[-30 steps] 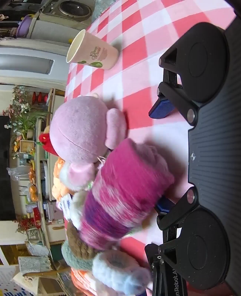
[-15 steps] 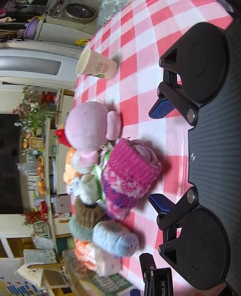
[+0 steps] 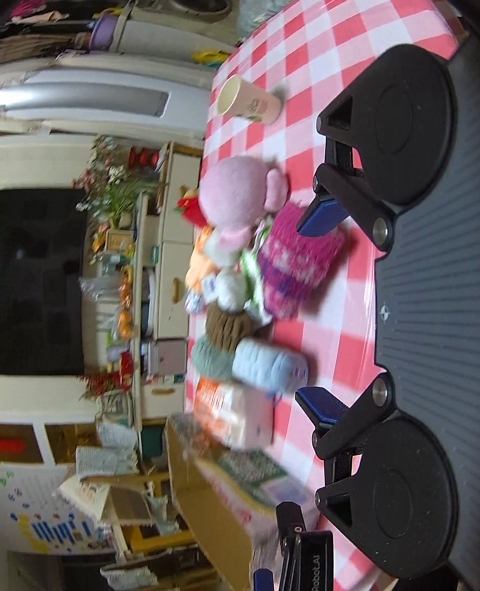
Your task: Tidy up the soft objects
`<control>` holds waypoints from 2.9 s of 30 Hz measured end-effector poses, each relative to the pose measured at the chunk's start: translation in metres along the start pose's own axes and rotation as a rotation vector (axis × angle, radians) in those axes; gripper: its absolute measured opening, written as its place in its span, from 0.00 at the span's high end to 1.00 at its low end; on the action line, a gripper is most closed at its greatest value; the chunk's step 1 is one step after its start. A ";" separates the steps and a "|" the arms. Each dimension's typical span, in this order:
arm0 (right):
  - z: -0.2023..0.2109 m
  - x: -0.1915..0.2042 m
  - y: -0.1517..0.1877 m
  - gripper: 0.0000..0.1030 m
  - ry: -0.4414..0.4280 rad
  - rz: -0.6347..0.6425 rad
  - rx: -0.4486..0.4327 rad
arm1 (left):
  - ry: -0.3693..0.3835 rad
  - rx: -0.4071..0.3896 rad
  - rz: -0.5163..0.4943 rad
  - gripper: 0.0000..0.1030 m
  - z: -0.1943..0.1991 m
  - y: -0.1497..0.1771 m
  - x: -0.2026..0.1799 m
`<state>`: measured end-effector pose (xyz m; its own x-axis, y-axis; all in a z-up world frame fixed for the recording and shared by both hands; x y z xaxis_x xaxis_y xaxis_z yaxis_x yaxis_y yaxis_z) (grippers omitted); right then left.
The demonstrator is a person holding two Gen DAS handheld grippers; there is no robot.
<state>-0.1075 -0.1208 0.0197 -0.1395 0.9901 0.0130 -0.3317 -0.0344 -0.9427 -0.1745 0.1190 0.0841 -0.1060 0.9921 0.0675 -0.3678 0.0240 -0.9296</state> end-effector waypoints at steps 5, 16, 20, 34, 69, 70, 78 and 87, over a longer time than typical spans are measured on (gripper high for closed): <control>0.006 0.008 0.003 0.00 -0.062 0.026 -0.030 | -0.045 -0.024 0.029 0.00 0.014 0.002 0.025; 0.033 0.008 0.006 0.00 -0.169 0.081 -0.081 | -0.112 -0.056 0.085 0.00 0.029 0.001 0.055; 0.038 0.006 0.005 0.00 -0.186 0.089 -0.089 | -0.120 -0.066 0.083 0.00 0.033 0.002 0.055; 0.033 0.006 -0.004 0.00 -0.182 0.084 -0.073 | -0.105 -0.050 0.082 0.00 0.033 0.006 0.047; 0.012 -0.080 0.016 0.00 0.044 -0.182 0.016 | 0.233 0.030 -0.125 0.00 -0.070 -0.011 -0.094; 0.013 -0.079 0.015 0.00 0.035 -0.203 0.026 | 0.240 0.035 -0.128 0.00 -0.077 -0.012 -0.098; 0.003 -0.074 0.012 0.00 -0.015 -0.224 0.074 | 0.248 0.083 -0.142 0.01 -0.127 -0.015 -0.110; -0.005 -0.071 0.014 0.00 -0.093 -0.249 0.111 | 0.249 0.175 -0.132 0.04 -0.170 -0.008 -0.121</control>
<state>-0.0979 -0.1911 0.0035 -0.1245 0.9533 0.2753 -0.4659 0.1888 -0.8645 -0.0021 0.0198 0.0214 0.1739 0.9821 0.0728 -0.5184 0.1541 -0.8412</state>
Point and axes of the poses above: each gripper's, at about its wrist camera, not at the fingertips, and z roughly against the way its jaws point, x to its left, y to its underside, the point moved 2 cm from there along -z, roughly the way its jaws point, and after that the axes turned 10 degrees about -x, right-handed, at the moved point
